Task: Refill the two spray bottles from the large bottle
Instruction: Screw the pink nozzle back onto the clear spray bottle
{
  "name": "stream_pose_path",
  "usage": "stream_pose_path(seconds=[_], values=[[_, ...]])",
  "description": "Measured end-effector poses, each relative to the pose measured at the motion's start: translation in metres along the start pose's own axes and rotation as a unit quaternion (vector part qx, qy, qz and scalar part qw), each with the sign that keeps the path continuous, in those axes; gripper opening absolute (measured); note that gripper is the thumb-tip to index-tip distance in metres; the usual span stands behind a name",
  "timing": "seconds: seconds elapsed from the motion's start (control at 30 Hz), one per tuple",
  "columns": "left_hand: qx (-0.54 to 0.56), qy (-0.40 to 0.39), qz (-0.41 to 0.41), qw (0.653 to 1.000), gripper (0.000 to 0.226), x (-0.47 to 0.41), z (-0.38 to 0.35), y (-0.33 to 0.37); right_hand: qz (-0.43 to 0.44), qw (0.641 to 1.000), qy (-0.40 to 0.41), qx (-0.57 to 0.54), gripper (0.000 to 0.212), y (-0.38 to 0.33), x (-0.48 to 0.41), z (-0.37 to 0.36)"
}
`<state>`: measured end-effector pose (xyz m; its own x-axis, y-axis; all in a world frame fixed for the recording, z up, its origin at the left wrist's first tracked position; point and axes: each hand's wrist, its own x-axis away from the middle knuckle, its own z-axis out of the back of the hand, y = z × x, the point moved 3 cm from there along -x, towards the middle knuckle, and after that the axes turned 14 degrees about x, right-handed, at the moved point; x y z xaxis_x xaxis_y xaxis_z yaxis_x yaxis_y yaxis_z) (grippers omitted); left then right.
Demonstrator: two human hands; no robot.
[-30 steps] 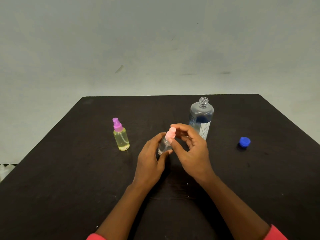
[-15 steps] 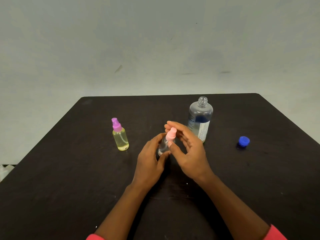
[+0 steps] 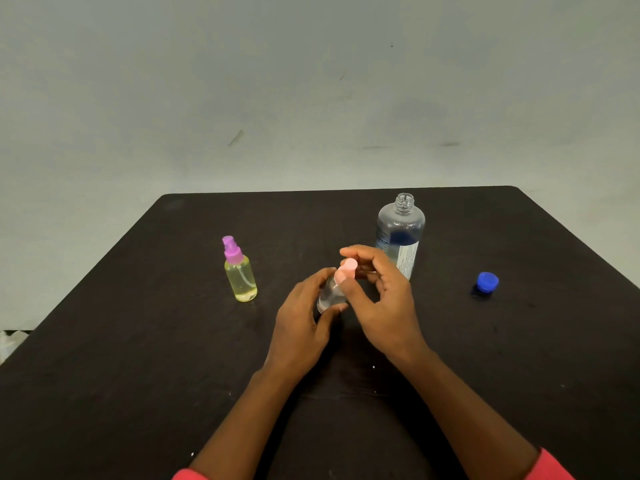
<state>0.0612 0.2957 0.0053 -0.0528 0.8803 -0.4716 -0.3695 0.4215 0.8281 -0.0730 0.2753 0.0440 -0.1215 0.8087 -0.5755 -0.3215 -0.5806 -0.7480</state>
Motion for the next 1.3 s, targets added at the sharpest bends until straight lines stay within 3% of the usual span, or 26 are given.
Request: stream_pose_path(seconds=[0.27,0.4,0.6,0.83,1.03,1.3], values=[[0.002,0.008,-0.005,1.0,0.052,-0.0004,0.0006,0.0003,0.035,0.999,0.008,0.03,0.02,0.0006,-0.0014,0.0001],[0.001,0.005,-0.002,1.0,0.052,0.0001,0.0004,0.0009,0.013,0.999,0.032,0.026,0.015,0.002,0.0,-0.0002],[0.007,0.004,-0.009,1.0,0.052,-0.0006,-0.0001,-0.0006,0.005,1.0,0.001,-0.009,0.032,0.0004,-0.0004,-0.0017],[0.008,0.006,-0.017,1.0,0.056,0.0006,0.001,0.0028,0.017,1.0,0.006,-0.008,0.023,-0.0006,0.0016,-0.0028],[0.002,0.002,-0.013,1.0,0.053,0.0007,0.0005,0.0027,-0.023,0.999,0.032,0.001,0.02,0.0045,0.0015,-0.0017],[0.016,0.004,-0.013,1.0,0.052,0.0,0.0006,0.0003,0.014,0.999,-0.02,-0.03,0.028,-0.004,0.0022,-0.0049]])
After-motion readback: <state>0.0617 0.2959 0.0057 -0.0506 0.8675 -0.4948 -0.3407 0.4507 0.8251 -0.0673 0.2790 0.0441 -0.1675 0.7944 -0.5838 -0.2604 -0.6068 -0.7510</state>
